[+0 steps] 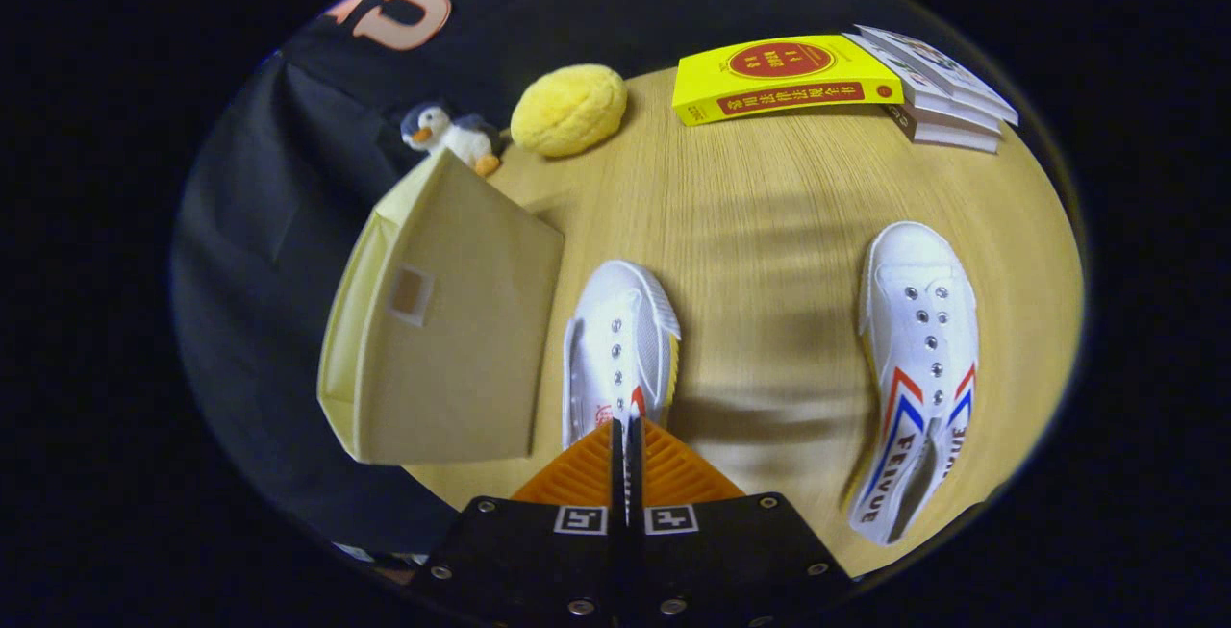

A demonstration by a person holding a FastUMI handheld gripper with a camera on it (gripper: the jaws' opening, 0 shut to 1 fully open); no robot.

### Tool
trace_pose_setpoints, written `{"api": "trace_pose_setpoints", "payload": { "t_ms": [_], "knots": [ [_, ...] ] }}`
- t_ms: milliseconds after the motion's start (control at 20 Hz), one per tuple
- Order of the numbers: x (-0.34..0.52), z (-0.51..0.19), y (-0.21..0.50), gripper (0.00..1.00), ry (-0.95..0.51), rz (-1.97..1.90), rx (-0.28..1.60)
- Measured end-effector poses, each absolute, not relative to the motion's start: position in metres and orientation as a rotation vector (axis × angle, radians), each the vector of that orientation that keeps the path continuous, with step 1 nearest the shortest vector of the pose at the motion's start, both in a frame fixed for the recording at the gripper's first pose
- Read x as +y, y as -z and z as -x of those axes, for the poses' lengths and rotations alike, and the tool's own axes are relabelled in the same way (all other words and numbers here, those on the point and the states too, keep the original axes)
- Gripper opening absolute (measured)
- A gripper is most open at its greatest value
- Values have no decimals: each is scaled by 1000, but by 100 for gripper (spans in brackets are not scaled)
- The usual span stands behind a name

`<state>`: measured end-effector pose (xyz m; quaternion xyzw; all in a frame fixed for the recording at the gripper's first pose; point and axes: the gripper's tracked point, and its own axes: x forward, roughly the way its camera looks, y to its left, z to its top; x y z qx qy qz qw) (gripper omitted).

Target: Open the storage box then place both shoes into the box .Put the left shoe in first, then the right shoe, with the right side of both shoes facing outward in a uniform manner.

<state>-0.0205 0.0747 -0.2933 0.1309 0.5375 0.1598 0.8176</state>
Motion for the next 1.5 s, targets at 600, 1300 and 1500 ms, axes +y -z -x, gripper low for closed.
{"api": "trace_pose_setpoints", "payload": {
  "t_ms": [600,1300,1500],
  "knots": [
    [47,27,338,62,-232,171,1137],
    [89,29,318,0,-282,-436,1026],
    [91,19,290,0,-350,-473,965]
  ]
}}
